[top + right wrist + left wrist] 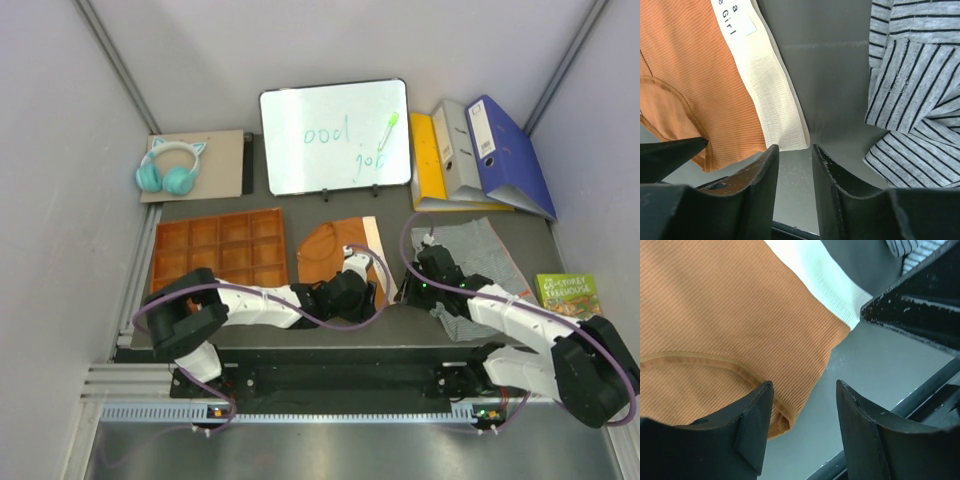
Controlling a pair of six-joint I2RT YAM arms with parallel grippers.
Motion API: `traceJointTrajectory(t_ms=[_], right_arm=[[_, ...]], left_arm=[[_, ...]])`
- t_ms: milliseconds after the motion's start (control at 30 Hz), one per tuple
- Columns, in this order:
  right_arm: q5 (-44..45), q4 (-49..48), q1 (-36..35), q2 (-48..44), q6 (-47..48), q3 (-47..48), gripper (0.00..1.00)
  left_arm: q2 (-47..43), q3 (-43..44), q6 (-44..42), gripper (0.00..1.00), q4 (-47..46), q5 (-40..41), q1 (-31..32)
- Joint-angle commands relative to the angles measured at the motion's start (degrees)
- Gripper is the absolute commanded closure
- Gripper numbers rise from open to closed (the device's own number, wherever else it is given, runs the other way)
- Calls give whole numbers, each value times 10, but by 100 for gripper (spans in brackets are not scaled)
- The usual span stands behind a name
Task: Roll the underwear
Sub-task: Fold the underwear at the center of the board.
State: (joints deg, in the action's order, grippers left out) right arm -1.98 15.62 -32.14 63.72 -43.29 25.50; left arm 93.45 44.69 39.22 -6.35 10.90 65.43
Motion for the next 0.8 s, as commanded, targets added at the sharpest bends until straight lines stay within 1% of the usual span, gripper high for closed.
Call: traceJointTrajectory(t_ms=[0, 200, 333, 467, 567, 633, 667, 767], right_arm=[[-9, -26, -9, 5, -2, -4, 69], [-8, -27, -9, 9, -2, -4, 74], [-7, -30, -8, 11, -1, -4, 75], [-9, -36, -8, 23, 0, -4, 76], [-14, -40, -8, 30, 0, -4, 76], [-13, -41, -8, 32, 0, -4, 77], [-11, -41, -8, 32, 0, -4, 78], [-4, -39, -7, 33, 4, -2, 81]], left_arm=[[-3, -9, -24, 42, -20, -4, 8], [2, -8, -40, 44, 0, 9, 18], [9, -1, -51, 51, 27, 20, 24], [26, 12, -59, 54, 45, 35, 32], [40, 23, -59, 60, 62, 45, 39], [52, 29, -59, 60, 62, 51, 44], [55, 31, -59, 61, 77, 53, 45], [66, 35, -53, 68, 90, 62, 47]])
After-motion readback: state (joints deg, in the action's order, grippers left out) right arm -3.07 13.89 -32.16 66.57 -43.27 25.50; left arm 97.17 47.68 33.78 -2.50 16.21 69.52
